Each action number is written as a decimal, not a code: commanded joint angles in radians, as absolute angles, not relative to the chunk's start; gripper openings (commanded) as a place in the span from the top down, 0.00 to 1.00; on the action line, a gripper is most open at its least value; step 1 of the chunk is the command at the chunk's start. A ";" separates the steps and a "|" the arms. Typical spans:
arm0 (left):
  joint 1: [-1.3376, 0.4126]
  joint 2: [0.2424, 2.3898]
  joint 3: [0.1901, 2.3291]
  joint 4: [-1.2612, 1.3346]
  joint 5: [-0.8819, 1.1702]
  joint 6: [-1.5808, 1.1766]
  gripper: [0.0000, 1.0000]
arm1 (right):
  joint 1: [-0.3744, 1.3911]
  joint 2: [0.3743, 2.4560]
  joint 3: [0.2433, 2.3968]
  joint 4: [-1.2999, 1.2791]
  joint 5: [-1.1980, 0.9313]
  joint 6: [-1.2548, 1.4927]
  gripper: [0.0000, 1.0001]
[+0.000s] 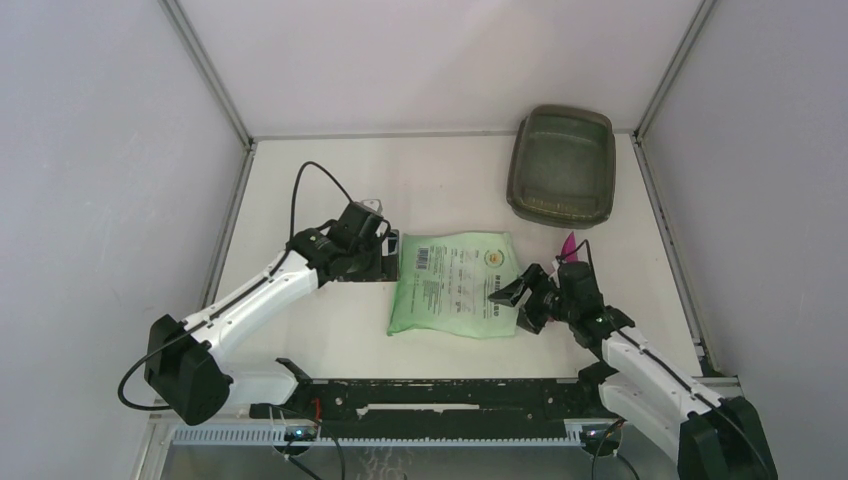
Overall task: Fill the litter box with clean litter
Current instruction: Adjust the cat litter bag at the center of the board, then open the cat litter bag at the center of the board.
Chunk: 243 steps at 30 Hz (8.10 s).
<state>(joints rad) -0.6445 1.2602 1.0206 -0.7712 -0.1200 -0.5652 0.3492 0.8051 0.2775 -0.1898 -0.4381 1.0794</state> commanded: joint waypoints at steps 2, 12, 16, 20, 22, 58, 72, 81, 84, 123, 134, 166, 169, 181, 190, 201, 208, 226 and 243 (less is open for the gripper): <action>-0.637 1.243 1.008 -0.736 -0.107 -0.546 0.13 | 0.405 0.876 0.246 0.016 -0.381 1.167 0.23; -0.634 1.256 1.049 -0.746 -0.101 -0.542 0.12 | 0.458 1.126 0.331 0.183 -0.394 1.128 0.40; -0.567 1.275 1.140 -0.756 -0.018 -0.523 0.02 | 0.461 1.165 0.444 0.130 -0.448 0.977 0.78; -0.493 1.337 1.341 -0.810 0.082 -0.494 0.00 | 0.469 1.127 0.645 -0.148 -0.399 0.700 1.00; -0.467 1.384 1.461 -0.839 0.131 -0.494 0.00 | 0.470 1.119 0.769 -0.273 -0.367 0.567 1.00; -0.388 1.332 1.577 -0.993 0.382 -0.866 0.00 | 1.243 1.320 1.306 -0.529 0.365 -0.360 1.00; -0.391 1.244 1.320 -0.913 0.448 -1.021 0.00 | 1.325 1.415 1.332 -0.529 0.411 -0.373 1.00; -0.374 1.233 1.424 -0.870 0.325 -0.604 0.00 | 1.289 1.340 1.320 -0.560 0.256 -0.299 1.00; -0.374 1.172 1.391 -0.767 0.282 -0.423 0.00 | 1.225 1.288 1.329 -0.607 0.109 -0.255 1.00; -0.318 1.203 1.149 -0.391 0.523 -0.864 0.00 | 1.045 1.170 1.250 -0.665 0.038 -0.184 1.00; -0.504 1.038 1.201 -0.763 0.407 -1.269 0.00 | 1.186 1.204 1.221 -0.623 0.319 -0.180 1.00; -0.562 1.164 1.285 -1.056 0.308 -1.417 0.00 | 1.540 1.225 1.152 -0.612 0.593 -0.128 1.00; -0.562 1.158 1.266 -1.070 0.289 -1.420 0.00 | 1.553 1.232 1.151 -0.608 0.598 -0.126 1.00; -0.566 1.184 1.215 -0.995 0.300 -1.398 0.20 | 1.603 1.257 1.152 -0.589 0.620 -0.117 1.00; -0.566 1.198 1.186 -0.935 0.332 -1.390 0.96 | 1.616 1.246 1.151 -0.589 0.638 -0.113 1.00; -0.444 1.321 1.385 -0.765 0.377 -1.220 1.00 | 1.403 1.220 1.161 -0.426 0.443 -0.224 1.00; -0.303 1.533 1.749 -0.883 0.416 -1.074 1.00 | 1.148 1.348 1.364 -0.386 0.256 -0.335 1.00; -0.433 1.391 1.324 -0.770 0.240 -0.979 1.00 | 1.026 1.430 1.220 -0.312 0.107 -0.183 1.00; -0.338 1.183 1.155 -0.762 0.240 -0.955 1.00 | 0.825 1.196 1.306 -0.536 0.044 0.074 0.45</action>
<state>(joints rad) -0.3641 1.2648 1.1725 -0.7181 0.2234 -1.0267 0.8715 1.2545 1.2652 -0.4915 0.0132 -0.0162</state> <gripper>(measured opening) 0.060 0.546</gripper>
